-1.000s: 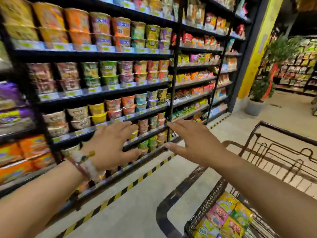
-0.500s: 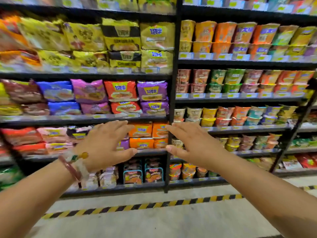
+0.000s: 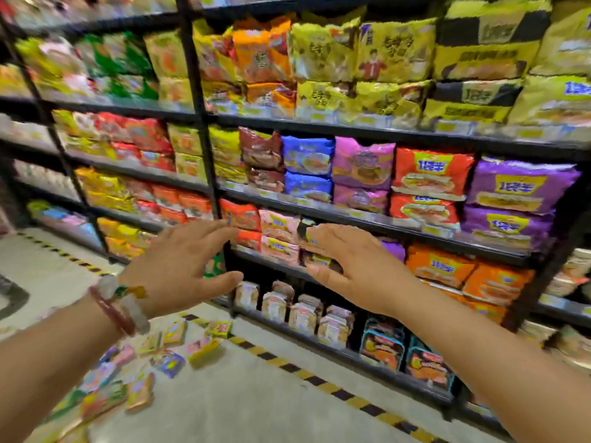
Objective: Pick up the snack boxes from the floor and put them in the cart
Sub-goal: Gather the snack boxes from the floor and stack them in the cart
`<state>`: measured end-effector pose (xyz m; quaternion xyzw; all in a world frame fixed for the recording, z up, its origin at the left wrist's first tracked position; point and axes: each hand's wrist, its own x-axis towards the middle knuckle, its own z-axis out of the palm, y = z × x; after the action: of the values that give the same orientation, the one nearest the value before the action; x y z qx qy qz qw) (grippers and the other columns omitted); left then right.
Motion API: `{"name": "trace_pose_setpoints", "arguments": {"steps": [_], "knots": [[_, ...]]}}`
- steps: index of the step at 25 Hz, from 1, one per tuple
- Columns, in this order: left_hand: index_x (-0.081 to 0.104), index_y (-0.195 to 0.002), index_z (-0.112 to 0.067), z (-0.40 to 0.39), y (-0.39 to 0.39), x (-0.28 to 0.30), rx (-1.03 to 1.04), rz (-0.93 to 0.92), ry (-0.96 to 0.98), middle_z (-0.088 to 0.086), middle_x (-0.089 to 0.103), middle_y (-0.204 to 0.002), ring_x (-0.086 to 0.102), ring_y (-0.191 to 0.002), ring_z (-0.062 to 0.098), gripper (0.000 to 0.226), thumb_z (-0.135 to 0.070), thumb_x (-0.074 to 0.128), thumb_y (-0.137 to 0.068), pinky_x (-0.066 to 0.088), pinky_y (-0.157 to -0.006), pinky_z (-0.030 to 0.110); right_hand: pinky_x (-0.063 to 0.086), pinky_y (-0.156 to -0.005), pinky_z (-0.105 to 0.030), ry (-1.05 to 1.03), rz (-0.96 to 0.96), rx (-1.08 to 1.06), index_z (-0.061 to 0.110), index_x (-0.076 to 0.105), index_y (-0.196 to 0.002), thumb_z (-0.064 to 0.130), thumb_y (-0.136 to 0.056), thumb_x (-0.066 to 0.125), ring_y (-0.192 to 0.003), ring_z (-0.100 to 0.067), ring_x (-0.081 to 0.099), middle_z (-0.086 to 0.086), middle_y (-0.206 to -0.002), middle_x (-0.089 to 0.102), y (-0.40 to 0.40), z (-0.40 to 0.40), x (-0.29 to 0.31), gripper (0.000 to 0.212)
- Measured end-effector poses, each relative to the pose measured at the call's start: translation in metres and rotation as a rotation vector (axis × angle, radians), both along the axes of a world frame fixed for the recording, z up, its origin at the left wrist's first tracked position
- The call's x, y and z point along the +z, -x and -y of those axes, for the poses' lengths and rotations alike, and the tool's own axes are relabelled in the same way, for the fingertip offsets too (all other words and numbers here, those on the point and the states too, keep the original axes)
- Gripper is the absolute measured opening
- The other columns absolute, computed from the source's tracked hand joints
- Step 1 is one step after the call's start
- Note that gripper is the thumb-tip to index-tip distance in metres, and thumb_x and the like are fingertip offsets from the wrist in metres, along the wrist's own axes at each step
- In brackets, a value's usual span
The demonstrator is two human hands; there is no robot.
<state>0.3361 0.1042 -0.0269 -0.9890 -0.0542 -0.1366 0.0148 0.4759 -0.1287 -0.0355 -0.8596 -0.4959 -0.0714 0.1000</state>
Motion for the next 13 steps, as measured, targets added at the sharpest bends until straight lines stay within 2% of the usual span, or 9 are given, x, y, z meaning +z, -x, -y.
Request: {"name": "trace_pose_setpoints", "arguments": {"steps": [3, 6, 9, 11, 13], "knots": [[0.036, -0.144, -0.025, -0.04, -0.011, -0.012, 0.095, 0.013, 0.003, -0.002, 0.035, -0.15, 0.031, -0.138, 0.019, 0.112, -0.092, 0.003, -0.061, 0.027, -0.112, 0.044, 0.012, -0.114, -0.029, 0.011, -0.009, 0.101, 0.033, 0.016, -0.151, 0.069, -0.083, 0.018, -0.142, -0.013, 0.016, 0.006, -0.157, 0.02, -0.036, -0.056, -0.009, 0.077], [0.032, -0.146, -0.028, -0.075, -0.03, -0.024, 0.199, 0.016, -0.003, -0.002, 0.032, -0.152, 0.03, -0.139, 0.019, 0.118, -0.094, -0.008, -0.057, 0.026, -0.111, 0.042, 0.011, -0.114, -0.029, 0.031, -0.013, 0.208, 0.034, 0.015, -0.151, 0.074, -0.078, 0.012, -0.142, -0.013, 0.014, 0.007, -0.158, 0.018, -0.078, -0.107, -0.015, 0.083], [0.029, -0.147, -0.028, -0.11, -0.058, -0.029, 0.294, 0.023, 0.008, -0.001, 0.031, -0.153, 0.029, -0.14, 0.019, 0.111, -0.092, -0.002, -0.062, 0.027, -0.111, 0.042, 0.01, -0.115, -0.031, 0.052, -0.006, 0.297, 0.035, 0.012, -0.151, 0.077, -0.071, 0.002, -0.143, -0.013, 0.012, 0.006, -0.158, 0.015, -0.124, -0.158, -0.015, 0.09], [0.036, -0.145, -0.026, -0.13, -0.075, -0.033, 0.342, 0.047, 0.021, 0.002, 0.036, -0.15, 0.035, -0.137, 0.022, 0.108, -0.091, 0.0, -0.066, 0.031, -0.109, 0.046, 0.007, -0.116, -0.032, 0.081, 0.016, 0.343, 0.035, 0.009, -0.151, 0.076, -0.077, 0.008, -0.145, -0.013, 0.008, 0.007, -0.159, 0.011, -0.149, -0.188, -0.018, 0.085], [0.044, -0.141, -0.022, -0.148, -0.094, -0.041, 0.393, 0.087, 0.032, 0.005, 0.043, -0.146, 0.041, -0.133, 0.026, 0.099, -0.087, 0.013, -0.073, 0.034, -0.104, 0.05, 0.006, -0.116, -0.032, 0.099, 0.026, 0.391, 0.035, 0.008, -0.151, 0.075, -0.084, 0.014, -0.145, -0.013, 0.006, 0.007, -0.159, 0.009, -0.177, -0.223, -0.025, 0.079]]}}
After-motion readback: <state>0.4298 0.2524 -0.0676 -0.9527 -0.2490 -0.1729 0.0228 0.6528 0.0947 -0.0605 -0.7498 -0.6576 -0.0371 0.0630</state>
